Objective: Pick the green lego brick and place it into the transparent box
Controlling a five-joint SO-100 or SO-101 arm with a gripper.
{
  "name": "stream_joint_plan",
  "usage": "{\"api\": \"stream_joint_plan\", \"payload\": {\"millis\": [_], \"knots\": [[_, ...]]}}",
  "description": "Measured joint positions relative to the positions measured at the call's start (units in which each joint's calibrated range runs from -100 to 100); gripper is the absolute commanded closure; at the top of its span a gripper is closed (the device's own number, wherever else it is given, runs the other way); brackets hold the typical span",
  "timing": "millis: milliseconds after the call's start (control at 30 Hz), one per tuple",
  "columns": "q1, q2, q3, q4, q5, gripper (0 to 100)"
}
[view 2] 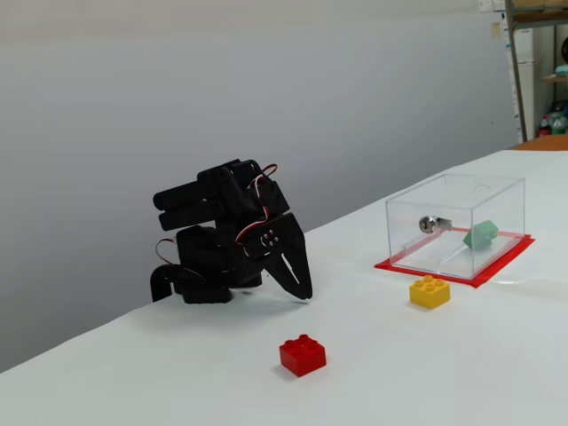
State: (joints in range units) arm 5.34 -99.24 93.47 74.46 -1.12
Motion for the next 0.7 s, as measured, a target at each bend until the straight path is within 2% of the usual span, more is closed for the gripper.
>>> {"api": "stream_joint_plan", "payload": {"millis": [700], "knots": [[0.32,0.00,0.00,0.00,-0.20,99]]}}
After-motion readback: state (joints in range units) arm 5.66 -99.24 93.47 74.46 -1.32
